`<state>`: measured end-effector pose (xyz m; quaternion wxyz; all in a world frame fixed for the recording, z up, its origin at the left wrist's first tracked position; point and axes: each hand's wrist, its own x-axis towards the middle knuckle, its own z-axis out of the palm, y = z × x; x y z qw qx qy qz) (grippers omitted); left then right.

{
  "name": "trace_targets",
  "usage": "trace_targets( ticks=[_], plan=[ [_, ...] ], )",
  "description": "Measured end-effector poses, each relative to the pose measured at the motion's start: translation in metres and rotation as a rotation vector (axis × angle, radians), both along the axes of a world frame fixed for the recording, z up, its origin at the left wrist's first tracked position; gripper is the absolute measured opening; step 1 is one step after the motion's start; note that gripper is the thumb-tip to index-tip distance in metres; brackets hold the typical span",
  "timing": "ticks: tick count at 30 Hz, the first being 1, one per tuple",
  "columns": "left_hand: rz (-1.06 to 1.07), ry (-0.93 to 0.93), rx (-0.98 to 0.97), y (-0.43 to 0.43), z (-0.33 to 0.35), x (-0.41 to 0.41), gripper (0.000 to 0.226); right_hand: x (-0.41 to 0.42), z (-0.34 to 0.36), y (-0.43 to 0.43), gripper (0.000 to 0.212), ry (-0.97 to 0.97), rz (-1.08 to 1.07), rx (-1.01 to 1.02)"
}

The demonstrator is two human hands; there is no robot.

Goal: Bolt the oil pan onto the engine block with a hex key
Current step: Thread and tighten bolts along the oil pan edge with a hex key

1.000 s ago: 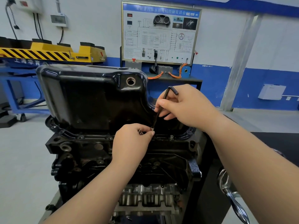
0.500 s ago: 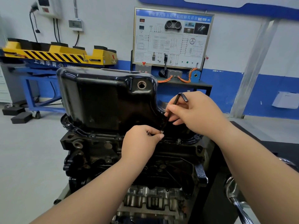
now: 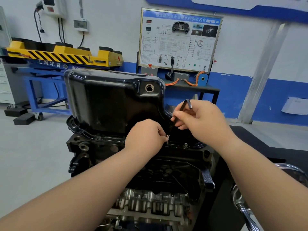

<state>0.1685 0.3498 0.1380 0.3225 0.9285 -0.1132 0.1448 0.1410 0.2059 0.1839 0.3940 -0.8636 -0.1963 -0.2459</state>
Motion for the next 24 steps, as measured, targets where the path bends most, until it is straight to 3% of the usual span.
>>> trace_targets(
  ticks=[5, 12, 24],
  plan=[
    [-0.049, -0.031, 0.109, 0.004, 0.004, 0.004, 0.009, 0.003, -0.003, -0.001, 0.015, 0.008, -0.018, 0.035],
    [-0.119, -0.074, -0.043, 0.009, -0.012, 0.003, 0.009, 0.007, 0.001, 0.000, 0.017, -0.012, -0.040, 0.005],
    [-0.101, -0.134, -0.143, 0.002, -0.019, 0.001, 0.017, 0.012, -0.013, 0.001, 0.015, -0.086, -0.083, 0.180]
  ],
)
